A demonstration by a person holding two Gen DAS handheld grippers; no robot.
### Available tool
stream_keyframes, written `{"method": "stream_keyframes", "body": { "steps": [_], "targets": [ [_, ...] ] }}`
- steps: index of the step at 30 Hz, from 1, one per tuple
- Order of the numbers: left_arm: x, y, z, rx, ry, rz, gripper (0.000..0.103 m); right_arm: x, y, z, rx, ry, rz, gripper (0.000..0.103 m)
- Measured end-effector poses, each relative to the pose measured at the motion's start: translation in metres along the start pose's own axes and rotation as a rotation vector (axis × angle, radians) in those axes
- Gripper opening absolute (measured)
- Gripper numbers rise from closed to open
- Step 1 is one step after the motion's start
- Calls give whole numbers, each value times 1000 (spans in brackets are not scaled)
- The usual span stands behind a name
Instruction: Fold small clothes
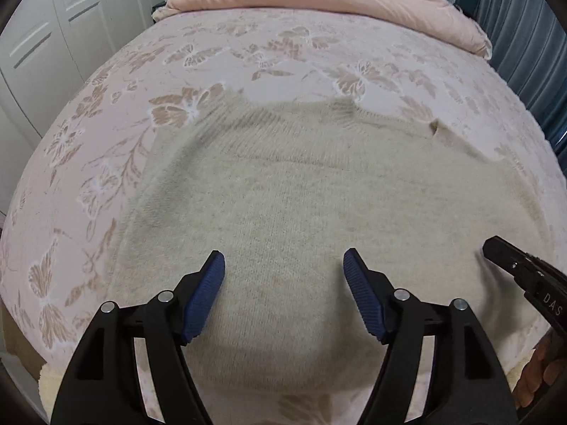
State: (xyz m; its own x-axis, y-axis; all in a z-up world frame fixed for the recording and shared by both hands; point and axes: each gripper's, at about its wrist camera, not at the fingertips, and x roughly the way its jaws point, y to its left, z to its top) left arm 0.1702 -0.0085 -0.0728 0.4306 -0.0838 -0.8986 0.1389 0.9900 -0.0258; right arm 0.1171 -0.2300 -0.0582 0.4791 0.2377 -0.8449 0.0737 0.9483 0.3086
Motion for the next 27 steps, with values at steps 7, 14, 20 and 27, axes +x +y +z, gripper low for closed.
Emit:
{"method": "stream_keyframes", "body": {
  "steps": [7,14,20,27],
  "targets": [
    [-7,30,15,-80,-48,-91,74,-27,-57,25,159,-101,11,25],
    [20,73,76,-197,-50,-57,87,-54,-141,61,237,-179,-228,57],
    [58,85,91,-249,28,-84,23,-4,-148,65,166,-23,-228,4],
    [26,98,121,-298,-84,-111,11,-71,-144,83,236,-289,-151,6]
  ]
}}
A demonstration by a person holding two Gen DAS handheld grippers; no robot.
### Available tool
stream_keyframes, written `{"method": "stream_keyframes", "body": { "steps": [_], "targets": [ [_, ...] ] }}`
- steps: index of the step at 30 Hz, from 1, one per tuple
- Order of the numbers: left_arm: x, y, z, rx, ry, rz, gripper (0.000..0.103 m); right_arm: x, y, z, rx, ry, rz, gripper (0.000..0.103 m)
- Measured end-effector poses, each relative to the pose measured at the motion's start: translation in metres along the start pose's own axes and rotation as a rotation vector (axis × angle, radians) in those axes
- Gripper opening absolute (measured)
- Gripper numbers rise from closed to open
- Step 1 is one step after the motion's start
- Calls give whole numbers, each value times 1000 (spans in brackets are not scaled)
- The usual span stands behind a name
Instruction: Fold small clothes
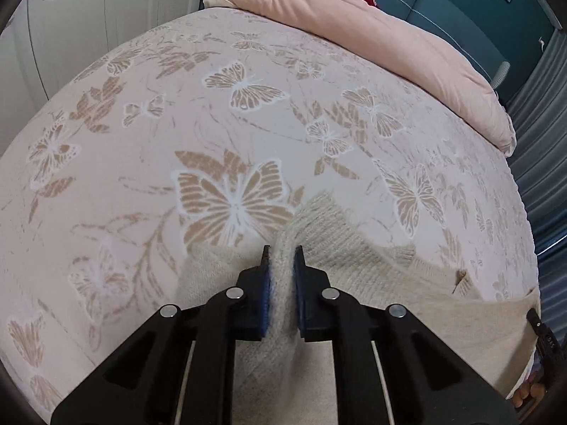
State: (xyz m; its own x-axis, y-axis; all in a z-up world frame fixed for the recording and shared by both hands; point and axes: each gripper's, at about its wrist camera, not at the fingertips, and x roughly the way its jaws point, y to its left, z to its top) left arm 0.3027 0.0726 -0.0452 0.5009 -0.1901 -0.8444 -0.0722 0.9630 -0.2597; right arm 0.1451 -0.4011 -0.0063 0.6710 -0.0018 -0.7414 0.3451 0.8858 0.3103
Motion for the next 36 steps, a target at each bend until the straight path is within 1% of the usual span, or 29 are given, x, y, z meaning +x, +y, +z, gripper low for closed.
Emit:
{"method": "stream_keyframes", "body": {
  "steps": [1,2,4,5,6,8,9,10,11,12,13,14,16,17,18,20,21,22,23,24,26,27,28,29,30,31,32,34,36],
  "targets": [
    [9,-2,2,20,9,27,11,12,-7,0,0,25,-37,7],
    [21,-4,1,41,28,52,11,33,-15,-2,3,82,-72,7],
    [51,-2,-8,56,96,105,11,79,-31,-21,24,244,-109,7],
    [60,1,-13,51,115,117,11,80,-31,-25,8,232,-114,7],
    [59,2,-16,49,91,119,12,73,-28,-23,8,201,-112,8],
    [48,0,-15,44,80,108,14,51,-22,-16,57,158,-75,12],
    [38,-2,-15,48,69,93,15,36,-15,-14,51,125,-76,15],
    [25,-4,-16,59,44,92,15,17,-4,-14,18,74,-93,18],
    [10,-6,-18,77,11,87,15,0,7,-18,-19,32,-96,18],
    [-5,-9,-23,89,-16,79,15,-13,20,-24,-48,13,-73,19],
    [-19,-11,-30,92,-32,72,16,-22,32,-32,-68,17,-34,19],
    [-30,-14,-38,89,-38,49,17,-29,46,-46,-81,27,11,19],
    [-47,-22,-63,81,-25,-16,19,-29,75,-77,-115,88,114,18],
    [-52,-28,-78,85,-15,-32,22,-25,89,-94,-148,128,137,18],
    [-52,-35,-96,105,6,-39,28,-15,104,-114,-193,174,143,18],
    [-42,-48,-130,171,74,-22,33,15,122,-151,-239,294,124,18],
    [-33,-51,-145,188,119,-1,33,18,126,-160,-250,284,95,18],
    [-30,-50,-156,194,128,18,33,11,130,-159,-259,257,82,18],
    [-36,-49,-161,196,105,23,33,2,134,-154,-256,257,96,18],
    [-43,-49,-164,203,98,19,33,-11,135,-148,-228,241,135,18],
    [-53,-45,-165,176,108,-4,33,-35,132,-145,-188,196,167,18],
    [-56,-42,-167,157,117,-17,33,-38,130,-148,-199,201,152,18],
    [-57,-40,-169,149,127,-19,33,-36,126,-155,-219,214,118,18],
    [-57,-39,-171,153,129,-3,33,-26,121,-166,-243,246,69,18],
    [-56,-38,-174,162,132,19,33,-13,114,-177,-256,302,32,13],
    [-56,-37,-177,169,142,35,33,-9,107,-186,-232,336,30,12],
    [-57,-35,-180,173,149,43,33,-19,101,-186,-185,312,52,12],
    [-67,-31,-185,184,133,51,33,-42,94,-180,-108,278,93,14],
    [-74,-25,-190,193,126,72,34,-58,88,-178,-95,228,72,16]
  ]
}}
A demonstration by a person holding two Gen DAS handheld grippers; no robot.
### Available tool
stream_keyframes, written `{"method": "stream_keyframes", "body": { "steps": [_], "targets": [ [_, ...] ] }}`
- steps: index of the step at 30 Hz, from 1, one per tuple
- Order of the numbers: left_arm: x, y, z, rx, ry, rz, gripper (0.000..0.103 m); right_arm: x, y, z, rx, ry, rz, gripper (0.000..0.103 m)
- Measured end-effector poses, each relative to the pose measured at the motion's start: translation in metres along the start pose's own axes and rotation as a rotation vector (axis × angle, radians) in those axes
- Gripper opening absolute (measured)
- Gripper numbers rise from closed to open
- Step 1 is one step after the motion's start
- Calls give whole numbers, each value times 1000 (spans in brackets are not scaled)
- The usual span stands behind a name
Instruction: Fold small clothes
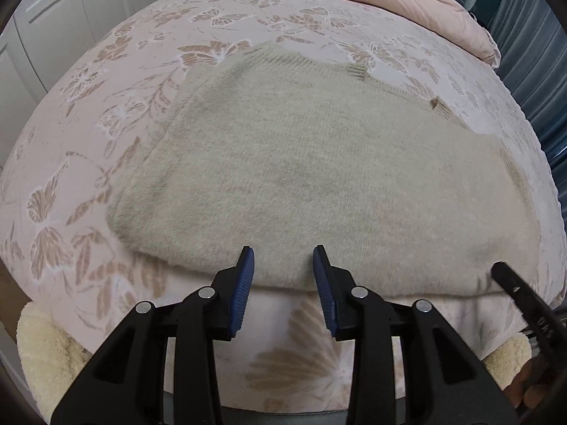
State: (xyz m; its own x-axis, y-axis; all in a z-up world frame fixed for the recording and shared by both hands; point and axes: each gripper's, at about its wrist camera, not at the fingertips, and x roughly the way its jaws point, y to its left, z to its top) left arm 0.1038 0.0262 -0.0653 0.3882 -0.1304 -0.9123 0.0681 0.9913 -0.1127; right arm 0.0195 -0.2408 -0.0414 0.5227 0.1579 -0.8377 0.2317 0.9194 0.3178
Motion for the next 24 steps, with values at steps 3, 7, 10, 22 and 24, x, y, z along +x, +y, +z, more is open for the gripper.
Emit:
{"method": "stream_keyframes", "body": {
  "steps": [3,7,10,22,24],
  "targets": [
    [-3,8,-10,-11,13,17,34,-14,-25,0,21,-51,-75,16],
    [-11,18,-20,-19,4,37,34,-13,-89,-2,154,-65,-220,14],
    [-16,21,-26,-17,0,47,34,1,-119,-5,178,-11,-193,6],
    [-23,17,-35,13,-12,84,37,-9,-112,-12,131,-20,-239,24],
    [-24,17,-36,10,-14,86,39,-18,-110,-12,156,-25,-240,28]
  ]
}}
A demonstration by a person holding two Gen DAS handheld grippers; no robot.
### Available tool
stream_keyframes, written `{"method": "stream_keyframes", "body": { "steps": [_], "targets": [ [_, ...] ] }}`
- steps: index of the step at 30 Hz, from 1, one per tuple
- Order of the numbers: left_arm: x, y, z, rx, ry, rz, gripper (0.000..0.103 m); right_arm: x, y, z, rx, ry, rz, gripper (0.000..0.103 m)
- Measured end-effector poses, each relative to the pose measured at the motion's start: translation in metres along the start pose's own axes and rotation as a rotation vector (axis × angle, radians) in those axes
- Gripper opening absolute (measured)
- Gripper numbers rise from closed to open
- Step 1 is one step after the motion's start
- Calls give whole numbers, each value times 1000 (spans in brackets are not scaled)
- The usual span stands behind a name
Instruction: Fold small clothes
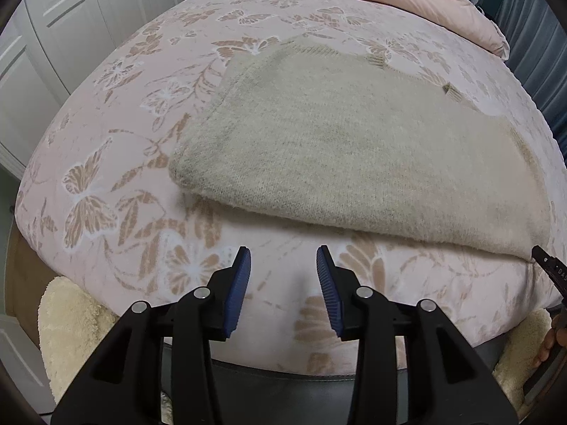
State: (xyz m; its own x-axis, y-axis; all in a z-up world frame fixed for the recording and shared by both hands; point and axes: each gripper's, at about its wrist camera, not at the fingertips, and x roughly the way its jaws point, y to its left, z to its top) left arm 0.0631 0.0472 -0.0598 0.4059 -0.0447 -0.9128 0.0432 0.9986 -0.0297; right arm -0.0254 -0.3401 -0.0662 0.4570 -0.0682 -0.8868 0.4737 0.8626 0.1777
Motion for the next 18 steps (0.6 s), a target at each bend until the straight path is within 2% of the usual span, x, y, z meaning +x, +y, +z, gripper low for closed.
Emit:
{"method": "stream_keyframes", "body": {
  "steps": [2,3,5,7,9,11,15,16,17,18],
  "targets": [
    [1,1,-1,-1,3,6,42,-11,5,1,7,-13,11,31],
    [2,2,0,-3,5,4,48,-17,9,2,-2,-24,31,32],
    [3,6,5,-22,-5,8,54,-28,16,8,-21,-63,42,43],
    [3,15,15,-53,-17,3,57,-32,15,22,-18,-99,34,59],
    [3,22,31,-84,-38,3,60,-29,10,46,0,-117,20,64],
    [11,26,48,-79,-54,21,61,-14,8,72,-2,-100,5,66],
    [41,22,66,-6,-18,130,55,33,12,106,-42,-20,-74,67],
    [45,20,66,6,-14,144,55,45,14,108,-50,11,-76,65],
    [47,18,67,21,-15,159,55,57,17,109,-62,50,-75,57],
    [48,15,67,37,-18,175,55,62,22,111,-76,73,-49,20]
  ]
}}
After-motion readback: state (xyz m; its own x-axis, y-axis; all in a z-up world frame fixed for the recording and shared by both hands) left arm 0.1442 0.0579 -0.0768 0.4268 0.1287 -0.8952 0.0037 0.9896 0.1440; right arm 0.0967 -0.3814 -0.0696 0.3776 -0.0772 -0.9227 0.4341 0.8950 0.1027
